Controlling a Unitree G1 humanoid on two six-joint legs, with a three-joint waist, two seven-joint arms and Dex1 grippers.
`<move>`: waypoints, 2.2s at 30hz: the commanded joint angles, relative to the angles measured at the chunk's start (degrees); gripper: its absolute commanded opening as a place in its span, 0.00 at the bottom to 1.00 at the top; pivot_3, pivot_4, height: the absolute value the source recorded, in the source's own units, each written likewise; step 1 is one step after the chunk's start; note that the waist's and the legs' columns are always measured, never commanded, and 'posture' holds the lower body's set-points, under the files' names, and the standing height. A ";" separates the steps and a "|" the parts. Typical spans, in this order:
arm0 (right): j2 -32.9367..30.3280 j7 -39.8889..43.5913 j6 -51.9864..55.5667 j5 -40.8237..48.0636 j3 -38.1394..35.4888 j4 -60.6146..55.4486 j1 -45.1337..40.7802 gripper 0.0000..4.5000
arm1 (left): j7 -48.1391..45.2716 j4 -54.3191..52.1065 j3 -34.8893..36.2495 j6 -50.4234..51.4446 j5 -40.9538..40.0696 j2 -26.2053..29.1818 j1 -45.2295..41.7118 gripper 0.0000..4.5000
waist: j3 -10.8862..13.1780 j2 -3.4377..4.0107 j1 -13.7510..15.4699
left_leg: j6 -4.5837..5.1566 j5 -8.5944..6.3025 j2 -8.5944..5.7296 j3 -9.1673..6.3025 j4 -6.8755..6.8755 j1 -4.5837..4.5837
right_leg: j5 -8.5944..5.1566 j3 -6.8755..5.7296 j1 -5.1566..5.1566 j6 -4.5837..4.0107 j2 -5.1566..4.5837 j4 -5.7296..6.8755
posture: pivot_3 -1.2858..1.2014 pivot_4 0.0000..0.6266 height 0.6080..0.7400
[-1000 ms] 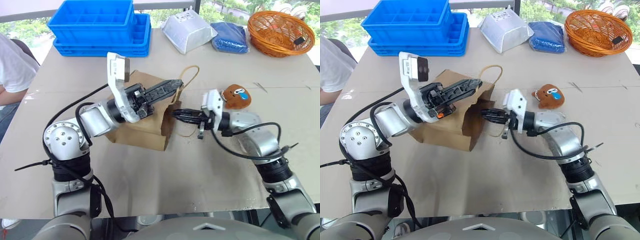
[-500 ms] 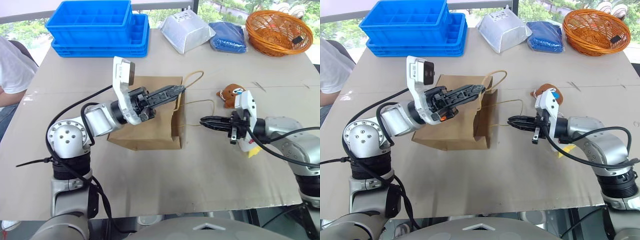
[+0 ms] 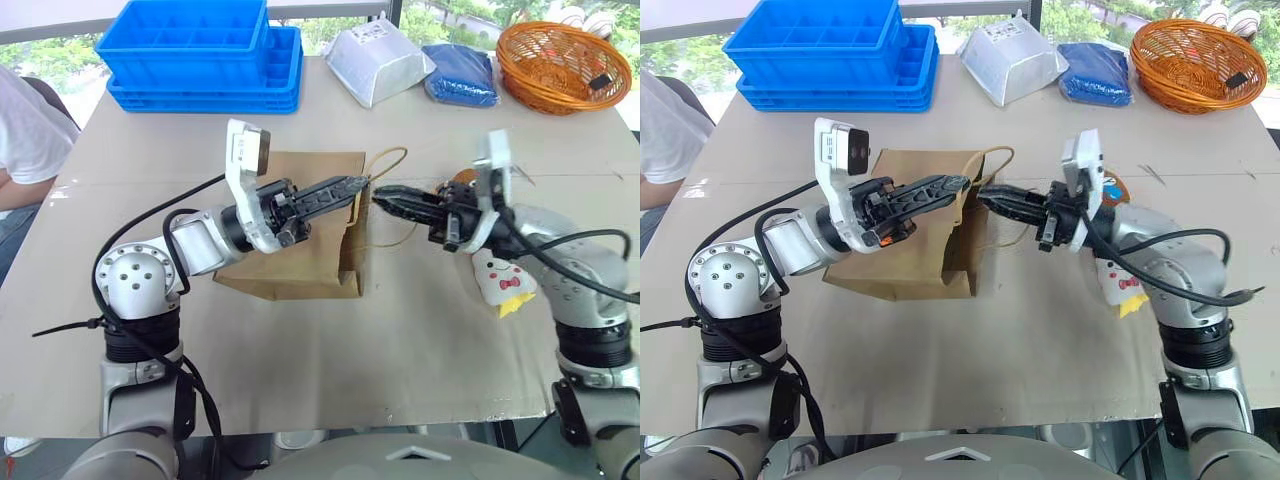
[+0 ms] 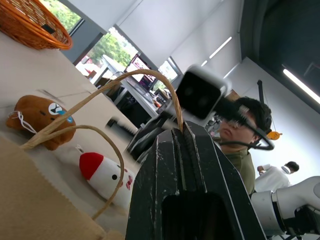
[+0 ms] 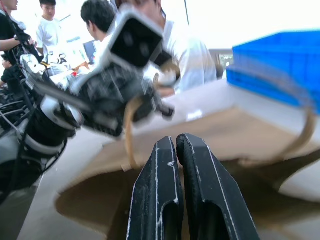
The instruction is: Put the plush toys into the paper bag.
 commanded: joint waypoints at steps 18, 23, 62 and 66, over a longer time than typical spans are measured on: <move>3.53 7.49 -27.68 -34.90 23.88 19.81 -7.64 0.01 | -0.67 -2.25 -0.41 -2.47 0.92 0.04 -0.10 0.00 | 0.01 0.01 -0.23 | -0.05 0.03 0.01 0.04 -0.02 0.06 | 0.00 -0.01 -0.02 -0.01 0.06 0.03 | 0.52 0.24 1.00; 2.68 8.78 -33.24 -42.62 28.86 25.01 -7.39 0.01 | -0.10 -2.03 -0.26 -5.33 5.41 -1.56 -1.88 0.00 | 0.01 0.01 -0.24 | -0.06 0.03 -0.01 0.05 -0.02 0.05 | 0.00 0.00 -0.02 -0.01 0.01 0.01 | 0.52 0.24 1.00; -2.16 -9.24 21.71 -16.93 -14.83 -35.24 9.13 0.99 | -28.82 6.93 -3.79 -28.12 42.64 1.82 -7.20 0.00 | 0.04 0.09 -0.16 | 0.00 0.00 -0.04 -0.35 -0.16 -0.10 | -0.01 -0.25 -0.05 -0.01 0.10 -0.04 | 0.52 0.24 1.00; -13.66 -8.03 31.46 -14.04 -25.71 -39.84 14.48 0.99 | -28.99 6.92 -3.50 -28.32 43.11 1.33 -8.04 0.00 | 0.05 0.11 -0.07 | 0.04 -0.02 -0.04 -0.38 -0.17 -0.09 | -0.01 -0.33 0.00 -0.01 0.10 -0.06 | 0.52 0.24 1.00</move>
